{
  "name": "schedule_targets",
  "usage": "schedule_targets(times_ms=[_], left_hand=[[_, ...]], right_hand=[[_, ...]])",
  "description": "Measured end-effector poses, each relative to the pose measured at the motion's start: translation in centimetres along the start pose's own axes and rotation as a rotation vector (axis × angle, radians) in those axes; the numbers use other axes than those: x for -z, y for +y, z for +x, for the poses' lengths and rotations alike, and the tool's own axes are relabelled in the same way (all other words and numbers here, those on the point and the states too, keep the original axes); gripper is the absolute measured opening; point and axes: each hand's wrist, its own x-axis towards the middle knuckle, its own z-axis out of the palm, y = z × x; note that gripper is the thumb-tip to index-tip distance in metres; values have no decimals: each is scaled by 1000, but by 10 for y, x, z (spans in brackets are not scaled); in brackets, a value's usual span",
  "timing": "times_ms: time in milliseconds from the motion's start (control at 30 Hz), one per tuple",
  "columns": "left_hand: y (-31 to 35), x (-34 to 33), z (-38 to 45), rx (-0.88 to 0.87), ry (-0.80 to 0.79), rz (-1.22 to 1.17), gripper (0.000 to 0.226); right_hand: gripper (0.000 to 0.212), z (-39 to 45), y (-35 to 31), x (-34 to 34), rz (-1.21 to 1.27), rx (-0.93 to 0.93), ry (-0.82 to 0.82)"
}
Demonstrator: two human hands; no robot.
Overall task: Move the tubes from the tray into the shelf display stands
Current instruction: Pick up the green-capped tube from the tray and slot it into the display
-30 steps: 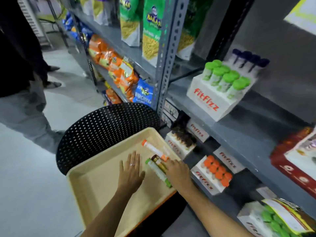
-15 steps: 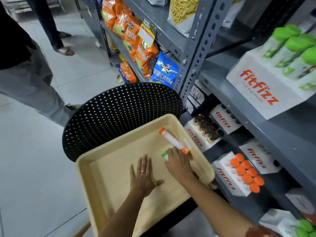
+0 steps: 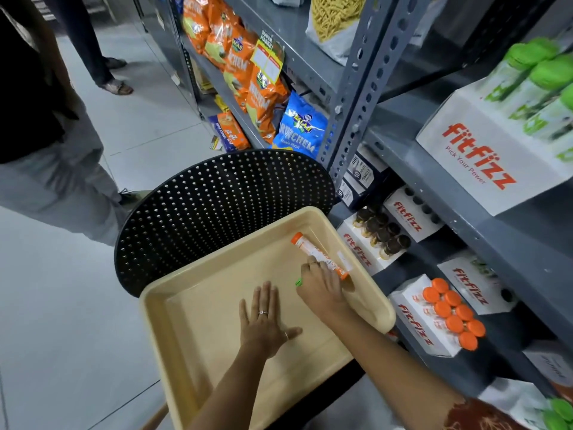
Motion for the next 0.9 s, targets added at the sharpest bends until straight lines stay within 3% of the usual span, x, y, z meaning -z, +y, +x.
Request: schedule_targets(times_ms=[167, 333, 500, 700, 900], left_hand=[[-1, 0, 2, -5, -4, 27, 102], [1, 3, 0, -1, -4, 57, 103], [11, 15, -15, 5, 11, 148, 103], [47, 50, -37, -103, 194, 251, 86], [115, 93, -53, -331, 480, 308, 67]], right_hand=[[26, -3, 1, -7, -126, 3, -23], [28, -4, 6, -1, 6, 45, 0], [21, -26, 19, 26, 138, -51, -17], [27, -66, 44, 85, 318, -125, 132], [27, -124, 90, 158, 406, -197, 350]])
